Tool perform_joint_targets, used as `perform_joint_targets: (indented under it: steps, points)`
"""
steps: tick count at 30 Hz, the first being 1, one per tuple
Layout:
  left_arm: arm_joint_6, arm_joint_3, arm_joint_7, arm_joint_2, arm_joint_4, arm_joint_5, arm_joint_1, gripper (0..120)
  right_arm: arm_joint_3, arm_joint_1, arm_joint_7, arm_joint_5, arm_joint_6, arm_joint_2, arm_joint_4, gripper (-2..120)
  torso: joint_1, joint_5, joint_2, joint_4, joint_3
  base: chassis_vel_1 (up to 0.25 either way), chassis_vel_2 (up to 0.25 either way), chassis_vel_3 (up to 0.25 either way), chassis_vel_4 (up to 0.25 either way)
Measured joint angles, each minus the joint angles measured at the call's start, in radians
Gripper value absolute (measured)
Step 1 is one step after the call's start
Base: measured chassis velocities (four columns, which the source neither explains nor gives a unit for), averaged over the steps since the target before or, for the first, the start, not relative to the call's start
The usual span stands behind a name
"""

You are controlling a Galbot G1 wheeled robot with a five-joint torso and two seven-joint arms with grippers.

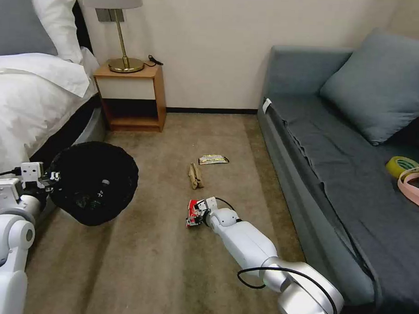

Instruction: Pick up the trash bin, then pick up the garbage on the floor and place it into the trash bin.

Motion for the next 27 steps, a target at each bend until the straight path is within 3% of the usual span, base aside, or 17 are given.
perform_joint_targets:
  steps: [5, 10, 27]
  points:
    - [0.0, -0.002, 0.0, 0.0, -0.006, -0.008, 0.004, 4, 0.01, 0.002, -0.032, -0.028, 0.0, 0.0, -0.023, 99, 0.0, 0.0, 0.0, 0.0, 0.0, 0.0, 0.0, 0.0, 0.0]
    - [-0.005, -0.006, 0.0, 0.0, -0.013, -0.013, 0.011, 4, 0.018, 0.008, -0.047, -0.052, 0.022, 0.0, -0.052, 83, 0.0, 0.0, 0.0, 0.0, 0.0, 0.0, 0.0, 0.0, 0.0]
    - [-0.019, 0.001, 0.0, -0.013, -0.022, -0.012, 0.013, 4, 0.061, 0.032, -0.088, -0.096, 0.075, -0.001, -0.124, 75, 0.0, -0.0001, 0.0, -0.0002, 0.0, 0.0, 0.0, 0.0, 0.0]
